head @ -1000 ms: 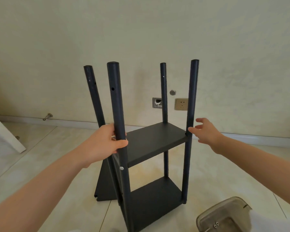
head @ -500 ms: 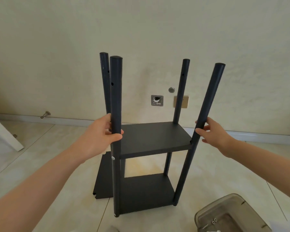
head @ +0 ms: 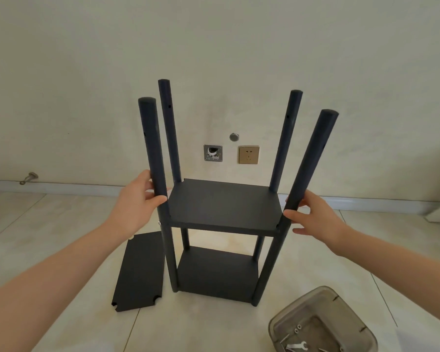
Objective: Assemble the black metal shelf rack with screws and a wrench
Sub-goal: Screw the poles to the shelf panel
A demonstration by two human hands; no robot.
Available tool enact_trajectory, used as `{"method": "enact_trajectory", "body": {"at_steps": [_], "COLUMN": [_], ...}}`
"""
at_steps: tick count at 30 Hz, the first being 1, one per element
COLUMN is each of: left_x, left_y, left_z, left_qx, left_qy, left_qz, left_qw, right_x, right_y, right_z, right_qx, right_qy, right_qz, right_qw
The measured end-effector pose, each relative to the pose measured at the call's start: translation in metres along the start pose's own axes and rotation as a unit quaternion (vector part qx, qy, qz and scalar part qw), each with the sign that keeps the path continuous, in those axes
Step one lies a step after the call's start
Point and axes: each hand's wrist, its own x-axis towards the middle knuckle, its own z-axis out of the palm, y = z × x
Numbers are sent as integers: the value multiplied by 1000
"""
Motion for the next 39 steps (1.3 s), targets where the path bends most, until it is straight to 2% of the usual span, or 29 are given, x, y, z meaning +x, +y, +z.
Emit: {"method": "enact_trajectory", "body": {"at_steps": [6,16,27,30,35,37,39], "left_x": [7,19,31,36,26,12,-6], "left_y": [-6,-20,-31,-37,-40,-36,-26], "left_z": [10,10,14,16,32,41,50], "left_qx": [-10,-9,29,46,-12,-44,-65], "left_qy": [-2,19,48,43,-40,-145,-318], "left_qz": [-32,-67,-79,-109,-242,-307,-342], "left_qw": [999,998,995,992,969,940,882], "right_x": [-8,-16,-23,-29,-45,-51,-56], "right_y": [2,-10,-15,-19,-25,-29,-35], "right_z": [5,23,32,37,48,52,57], "right_qx": [-62,-67,-73,-82,-76,-85,-93], "right_qy": [21,29,-2,-17,-61,-78,-95], "right_qz": [-26,-45,-80,-100,-121,-132,-144], "right_qw": [998,996,994,992,988,985,981]}}
